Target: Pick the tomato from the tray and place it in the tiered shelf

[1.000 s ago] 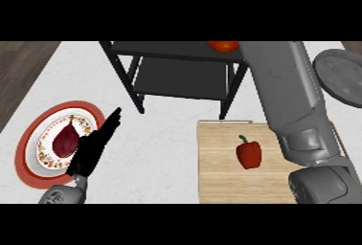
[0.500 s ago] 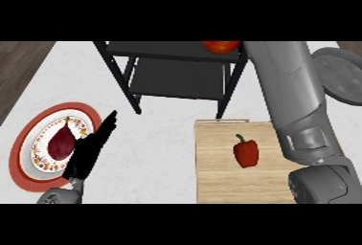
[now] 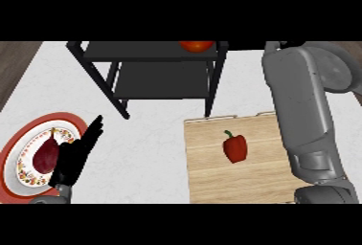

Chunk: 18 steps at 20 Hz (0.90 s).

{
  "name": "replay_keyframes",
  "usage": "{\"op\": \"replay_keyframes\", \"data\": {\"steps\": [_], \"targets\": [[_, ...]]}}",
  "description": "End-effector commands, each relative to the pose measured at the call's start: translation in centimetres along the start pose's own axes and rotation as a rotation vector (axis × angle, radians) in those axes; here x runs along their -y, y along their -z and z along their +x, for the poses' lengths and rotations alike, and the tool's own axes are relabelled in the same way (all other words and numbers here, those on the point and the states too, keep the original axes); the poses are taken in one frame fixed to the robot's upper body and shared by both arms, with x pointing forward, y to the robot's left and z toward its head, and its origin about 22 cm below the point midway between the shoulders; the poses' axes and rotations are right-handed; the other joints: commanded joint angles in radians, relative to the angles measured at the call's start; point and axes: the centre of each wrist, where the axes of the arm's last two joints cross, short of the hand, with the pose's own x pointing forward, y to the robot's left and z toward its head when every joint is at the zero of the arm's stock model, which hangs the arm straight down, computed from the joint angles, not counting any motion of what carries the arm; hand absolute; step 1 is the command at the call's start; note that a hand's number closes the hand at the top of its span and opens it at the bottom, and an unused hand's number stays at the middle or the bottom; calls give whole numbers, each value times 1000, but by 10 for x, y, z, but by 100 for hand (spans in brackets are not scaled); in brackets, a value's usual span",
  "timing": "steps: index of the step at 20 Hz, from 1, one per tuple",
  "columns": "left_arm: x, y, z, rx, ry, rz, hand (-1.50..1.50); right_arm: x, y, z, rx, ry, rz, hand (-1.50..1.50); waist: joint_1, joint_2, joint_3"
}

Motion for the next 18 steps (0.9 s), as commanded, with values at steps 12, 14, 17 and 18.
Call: {"op": "replay_keyframes", "data": {"steps": [12, 14, 17, 18], "targets": [[-5, -12, 0, 8, -8, 11, 0, 203, -19, -47, 85, -105, 60, -150, -8, 8, 3], [12, -3, 19, 31, -9, -12, 0, 221, -23, -25, 85, -113, 87, -150, 3, 11, 2], [1, -10, 13, 27, -4, -11, 0, 240, -16, -39, 58, -147, 71, -150, 22, 16, 3], [6, -8, 1, 16, -13, -28, 0, 247, -32, -50, 41, -154, 61, -150, 20, 16, 3]]}}
